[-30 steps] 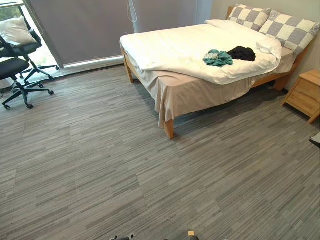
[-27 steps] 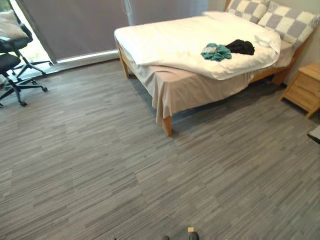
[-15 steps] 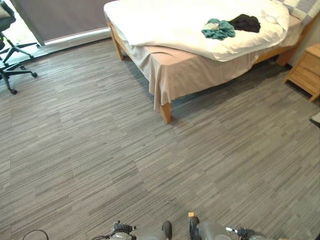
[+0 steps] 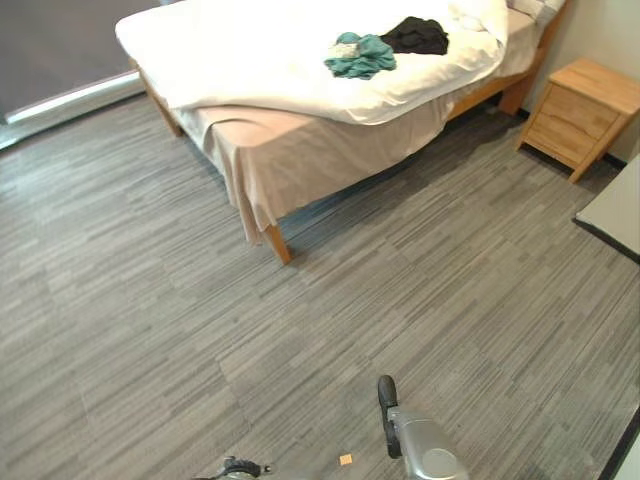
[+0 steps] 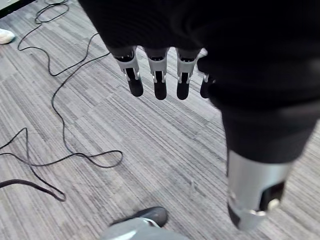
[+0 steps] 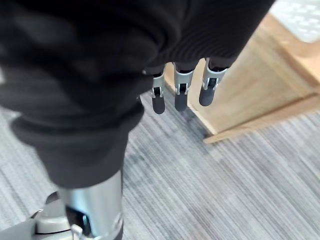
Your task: Tidy up the quilt and then pick up the clothes from the bed and put them into the laundry hamper.
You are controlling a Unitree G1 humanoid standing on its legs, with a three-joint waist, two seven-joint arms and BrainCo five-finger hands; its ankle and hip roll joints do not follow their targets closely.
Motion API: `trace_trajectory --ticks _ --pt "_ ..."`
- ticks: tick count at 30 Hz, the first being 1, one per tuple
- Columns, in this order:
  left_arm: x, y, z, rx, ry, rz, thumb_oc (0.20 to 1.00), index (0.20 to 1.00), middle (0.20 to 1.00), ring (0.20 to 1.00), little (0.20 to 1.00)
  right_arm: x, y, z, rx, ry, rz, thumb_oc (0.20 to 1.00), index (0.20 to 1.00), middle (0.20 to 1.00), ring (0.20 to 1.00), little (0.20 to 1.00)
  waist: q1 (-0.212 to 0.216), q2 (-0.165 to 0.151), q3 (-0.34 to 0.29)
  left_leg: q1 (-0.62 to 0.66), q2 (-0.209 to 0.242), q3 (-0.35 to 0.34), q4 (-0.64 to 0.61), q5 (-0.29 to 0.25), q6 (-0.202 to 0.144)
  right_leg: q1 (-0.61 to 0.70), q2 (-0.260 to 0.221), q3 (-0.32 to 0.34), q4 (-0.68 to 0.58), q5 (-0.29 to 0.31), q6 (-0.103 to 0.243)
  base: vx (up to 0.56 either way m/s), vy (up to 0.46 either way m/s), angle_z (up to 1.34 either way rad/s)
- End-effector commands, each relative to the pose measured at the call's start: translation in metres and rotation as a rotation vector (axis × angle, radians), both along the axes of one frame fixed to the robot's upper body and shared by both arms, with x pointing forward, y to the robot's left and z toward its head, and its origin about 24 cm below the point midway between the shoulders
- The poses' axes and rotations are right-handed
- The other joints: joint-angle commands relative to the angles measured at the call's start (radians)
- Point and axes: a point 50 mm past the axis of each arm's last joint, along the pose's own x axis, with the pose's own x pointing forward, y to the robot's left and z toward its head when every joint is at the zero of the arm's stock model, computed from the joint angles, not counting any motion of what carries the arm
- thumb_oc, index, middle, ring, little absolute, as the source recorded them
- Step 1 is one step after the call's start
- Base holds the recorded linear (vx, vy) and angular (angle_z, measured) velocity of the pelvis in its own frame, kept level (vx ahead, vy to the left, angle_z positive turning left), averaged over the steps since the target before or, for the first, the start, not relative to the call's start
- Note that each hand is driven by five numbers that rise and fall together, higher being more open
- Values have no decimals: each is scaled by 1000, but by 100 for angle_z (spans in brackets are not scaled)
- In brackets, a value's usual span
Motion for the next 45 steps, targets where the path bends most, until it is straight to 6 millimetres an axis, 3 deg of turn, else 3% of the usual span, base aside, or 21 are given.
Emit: trace_trajectory --ticks 1,3,4,6,9,10,11,13,17,20,21,22,23,24,25,28,29,31,33,41,45 --pt "-19 10 -1 53 33 -42 1000 1000 1000 1000 1000 -16 -3 -1 -23 46 24 1000 1000 1000 1000 1000 -24 -43 -83 21 -114 136 246 190 -11 15 -65 18 -97 128 -20 350 -97 54" --pt "-18 8 -1 63 18 -29 1000 1000 1000 1000 1000 -12 -3 0 -34 37 31 1000 1000 1000 1000 1000 -23 -45 -87 -17 -86 160 337 245 -27 35 -65 10 -88 114 -37 387 -149 60" --pt "-15 5 -1 75 -14 21 1000 1000 1000 1000 1000 -1 -8 2 -57 5 37 1000 1000 1000 1000 1000 1 -56 -78 -180 -45 181 513 284 -39 103 -68 -1 -84 78 -75 387 -172 32" --pt "-10 4 0 71 -32 57 1000 1000 1000 1000 1000 8 -11 5 -57 -34 6 1000 1000 1000 1000 1000 31 -63 -62 -297 -45 176 519 283 -30 161 -72 -6 -89 54 -83 397 -82 17" --pt "-4 9 2 83 -46 45 1000 1000 1000 1000 1000 32 -9 8 -33 -121 -13 1000 1000 1000 1000 1000 85 -68 -37 -375 -63 174 255 323 -20 258 -62 11 -117 19 -71 437 44 11" --pt "-4 11 3 94 -39 60 1000 1000 1000 1000 1000 41 -6 9 -32 -145 1 1000 1000 1000 1000 1000 117 -58 -30 -437 -62 154 38 412 -38 306 -37 33 -137 -2 -75 581 110 -41" --pt "-5 12 3 98 -35 80 1000 1000 1000 1000 1000 43 -5 10 -32 -149 3 1000 1000 1000 1000 1000 127 -56 -28 -447 -63 144 -5 435 -43 318 -30 39 -144 -6 -76 685 152 -19" --pt "-17 12 0 73 -11 142 1000 1000 1000 1000 1000 48 -3 10 -37 -133 28 1000 1000 1000 1000 1000 183 -46 -10 -474 -70 29 -260 492 -57 382 -6 99 -154 -36 -77 748 191 -4" --pt "-22 7 -2 30 10 173 1000 1000 1000 1000 1000 52 -1 11 -63 -137 53 1000 1000 1000 1000 1000 200 -30 -13 -471 -35 63 -240 464 -58 409 -67 66 -77 -128 -36 443 220 -58" --pt "-28 5 -4 26 38 136 1000 1000 1000 1000 1000 47 1 9 -71 -125 24 1000 1000 1000 1000 1000 225 -40 -48 -485 -58 58 -165 449 -48 483 -135 32 -32 -164 2 436 229 -24" --pt "-31 6 -4 34 36 117 1000 1000 1000 1000 1000 41 3 7 -68 -121 22 1000 1000 1000 1000 1000 235 -55 -71 -480 -79 70 -131 447 -33 501 -194 -1 37 -133 34 463 260 -30" --pt "-29 8 -3 50 36 78 1000 1000 1000 1000 1000 34 3 6 -71 -123 0 1000 1000 1000 1000 1000 231 -52 -84 -463 -94 85 -112 435 -10 459 -246 -23 198 -21 50 496 308 -60" --pt "-28 10 -3 50 43 26 1000 1000 1000 1000 1000 30 2 5 -71 -121 -11 1000 1000 1000 1000 1000 222 -48 -85 -445 -111 84 -101 426 7 406 -266 -12 329 53 50 299 218 -61" --pt "-28 10 -3 51 42 29 1000 1000 1000 1000 1000 30 2 5 -73 -122 -15 1000 1000 1000 1000 1000 220 -42 -87 -440 -111 82 -102 424 11 386 -263 -7 358 71 47 458 279 -27" --pt "-22 16 -1 64 33 -36 1000 1000 1000 1000 1000 23 0 4 -71 -124 -28 1000 1000 1000 1000 1000 185 -14 -81 -370 -138 79 -101 389 45 217 -274 9 482 120 11 433 215 16" --pt "-17 20 1 62 18 -10 1000 1000 1000 1000 1000 22 0 4 -64 -133 -18 1000 1000 1000 1000 1000 170 -2 -74 -335 -136 98 -98 368 51 167 -306 -13 439 111 -6 384 40 10" --pt "-9 26 4 58 1 34 1000 1000 1000 1000 1000 24 4 3 -55 -146 3 1000 1000 1000 1000 1000 148 -4 -55 -270 -123 116 -105 346 40 134 -305 -53 241 92 -8 377 -191 21" --pt "2 30 8 75 -11 75 1000 1000 1000 1000 1000 25 8 2 -47 -147 -23 1000 1000 1000 1000 1000 112 -24 -30 -205 -122 101 -124 312 29 133 -240 -34 -17 88 13 494 -341 -7" --pt "8 32 10 86 -12 111 1000 1000 1000 1000 1000 26 11 2 -45 -157 -19 1000 1000 1000 1000 1000 94 -50 -18 -177 -124 93 -114 270 29 103 -225 3 -159 144 43 368 -362 4" --pt "-16 35 7 141 90 146 1000 1000 1000 1000 1000 21 12 1 17 -159 -25 1000 1000 1000 1000 1000 57 -98 -19 -110 -125 -42 -37 142 43 82 -146 210 -214 156 68 408 -378 54" --pt "-38 24 0 104 123 212 1000 1000 1000 1000 1000 26 6 3 -18 -135 100 1000 1000 1000 1000 1000 73 -98 -52 -75 -80 -54 20 107 4 89 -140 165 -140 127 31 294 -350 61"
